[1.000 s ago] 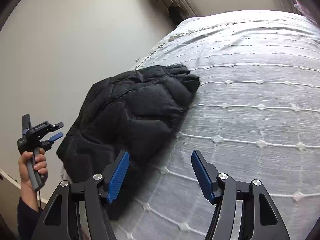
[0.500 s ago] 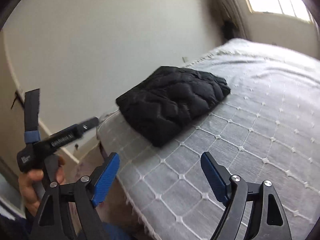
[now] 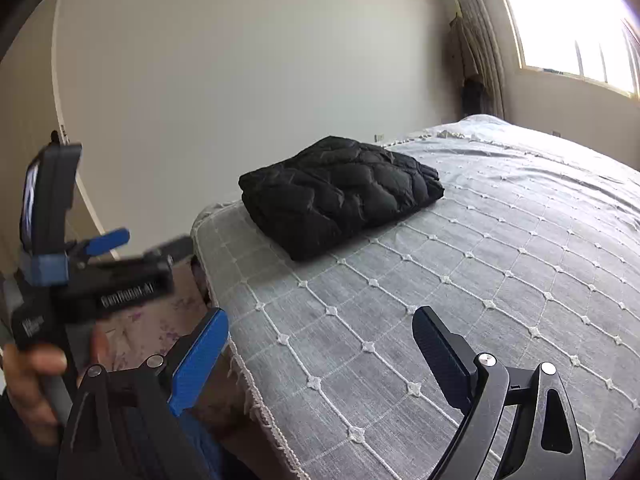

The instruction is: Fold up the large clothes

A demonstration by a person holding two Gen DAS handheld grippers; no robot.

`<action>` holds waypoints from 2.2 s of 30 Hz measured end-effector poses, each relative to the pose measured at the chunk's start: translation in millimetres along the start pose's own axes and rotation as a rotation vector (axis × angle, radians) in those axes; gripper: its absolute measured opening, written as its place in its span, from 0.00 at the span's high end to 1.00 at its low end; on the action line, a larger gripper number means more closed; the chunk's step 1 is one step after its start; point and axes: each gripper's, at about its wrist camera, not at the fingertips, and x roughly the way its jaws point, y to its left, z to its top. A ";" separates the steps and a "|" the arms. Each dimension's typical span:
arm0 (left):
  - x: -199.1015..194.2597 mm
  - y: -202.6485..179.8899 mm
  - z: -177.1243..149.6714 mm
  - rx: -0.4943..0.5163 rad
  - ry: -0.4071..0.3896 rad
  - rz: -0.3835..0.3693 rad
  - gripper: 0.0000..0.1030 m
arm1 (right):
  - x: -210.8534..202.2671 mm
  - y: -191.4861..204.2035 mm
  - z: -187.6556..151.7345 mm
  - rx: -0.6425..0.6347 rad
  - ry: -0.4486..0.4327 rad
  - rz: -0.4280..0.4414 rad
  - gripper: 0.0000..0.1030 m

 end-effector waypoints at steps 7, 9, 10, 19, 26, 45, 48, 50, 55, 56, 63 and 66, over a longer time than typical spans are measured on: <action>-12.4 -1.9 -7.3 -0.008 -0.063 0.053 0.01 | 1.4 1.8 -2.3 0.041 0.002 0.005 0.08; -11.2 -3.5 -7.2 0.003 -0.056 0.050 0.01 | 3.8 2.6 -3.6 0.033 0.001 -0.010 0.08; -10.2 -3.0 -7.1 0.001 -0.046 0.046 0.01 | 4.2 2.5 -4.0 0.036 0.000 -0.010 0.08; 1.7 2.7 -8.0 -0.029 0.037 0.013 0.01 | -3.0 6.7 -5.1 0.024 -0.034 -0.031 0.08; -2.2 3.6 -8.8 -0.029 0.014 0.006 0.01 | -6.5 10.7 -6.2 0.007 -0.051 -0.064 0.08; -4.2 2.5 -7.7 -0.022 -0.008 0.017 0.01 | -1.8 14.4 -10.4 -0.001 -0.047 -0.110 0.08; -5.0 1.4 -7.7 -0.018 -0.013 0.024 0.01 | -0.8 15.5 -11.1 -0.004 -0.045 -0.111 0.08; -5.0 1.3 -7.5 -0.017 -0.014 0.023 0.01 | -0.3 15.4 -11.0 -0.003 -0.044 -0.111 0.08; -4.3 1.3 -7.5 -0.020 -0.006 0.020 0.01 | 1.5 14.5 -11.2 0.005 -0.040 -0.113 0.08; -4.5 1.7 -7.8 -0.022 -0.006 0.019 0.01 | 1.9 14.1 -11.3 0.006 -0.039 -0.114 0.08; -5.3 2.4 -8.1 -0.023 -0.009 0.021 0.01 | 3.9 12.7 -11.3 0.016 -0.033 -0.118 0.08; -5.7 1.9 -7.9 -0.020 -0.009 0.022 0.01 | 5.0 13.1 -11.0 0.016 -0.033 -0.121 0.08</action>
